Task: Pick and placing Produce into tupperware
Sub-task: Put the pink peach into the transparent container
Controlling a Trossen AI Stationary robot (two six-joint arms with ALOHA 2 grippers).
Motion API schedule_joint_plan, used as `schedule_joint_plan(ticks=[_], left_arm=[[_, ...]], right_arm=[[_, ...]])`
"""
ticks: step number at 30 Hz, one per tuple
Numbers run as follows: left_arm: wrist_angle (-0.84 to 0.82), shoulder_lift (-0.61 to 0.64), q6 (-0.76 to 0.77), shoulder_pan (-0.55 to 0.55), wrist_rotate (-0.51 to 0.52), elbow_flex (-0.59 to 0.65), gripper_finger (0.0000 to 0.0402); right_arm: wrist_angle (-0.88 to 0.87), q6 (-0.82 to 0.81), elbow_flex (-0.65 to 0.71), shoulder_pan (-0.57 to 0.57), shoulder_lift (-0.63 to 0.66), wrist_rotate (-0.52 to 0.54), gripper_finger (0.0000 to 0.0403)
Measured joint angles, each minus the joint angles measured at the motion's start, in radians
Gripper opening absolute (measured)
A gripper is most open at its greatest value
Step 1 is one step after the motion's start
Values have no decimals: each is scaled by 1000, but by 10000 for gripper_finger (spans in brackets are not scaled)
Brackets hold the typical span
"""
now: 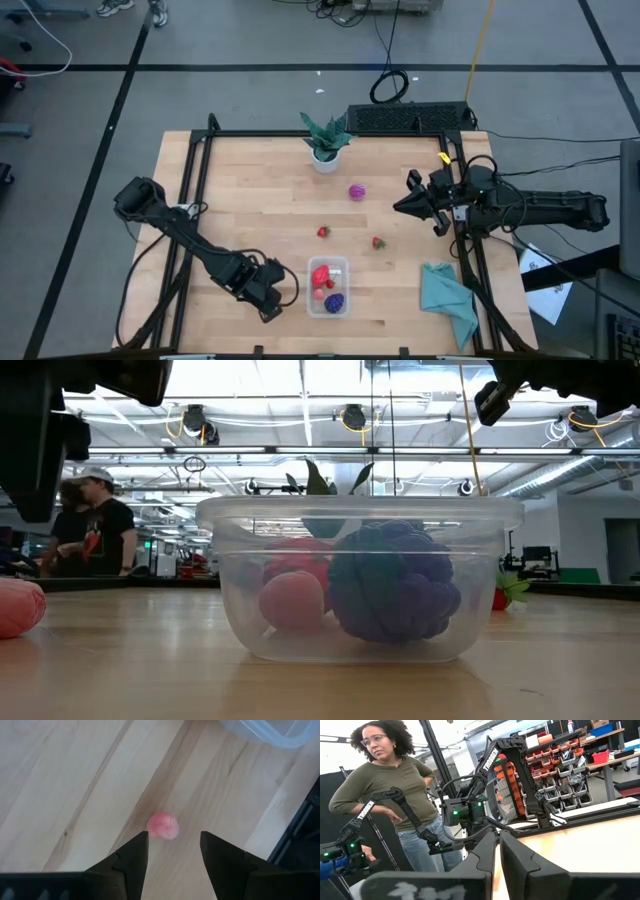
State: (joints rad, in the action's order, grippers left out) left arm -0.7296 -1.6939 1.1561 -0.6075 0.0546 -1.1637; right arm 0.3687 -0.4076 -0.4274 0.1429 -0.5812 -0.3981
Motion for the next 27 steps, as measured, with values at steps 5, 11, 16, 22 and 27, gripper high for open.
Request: schedule_joint_plan(ticks=[5,11,16,22,27], left_arm=[[0,0,4,-1,42,0,184],[0,0,-26,-4,51,0,184],[0,0,-87,-5,77,0,184],[-2,0,-77,-8,53,0,184],[0,-21,-35,-24,34,0,184]], right_arm=[[0,0,0,0,0,0,18],[0,0,0,0,0,0,18],[0,0,0,0,0,0,18],[0,0,0,0,0,0,18],[0,0,0,0,0,0,18]])
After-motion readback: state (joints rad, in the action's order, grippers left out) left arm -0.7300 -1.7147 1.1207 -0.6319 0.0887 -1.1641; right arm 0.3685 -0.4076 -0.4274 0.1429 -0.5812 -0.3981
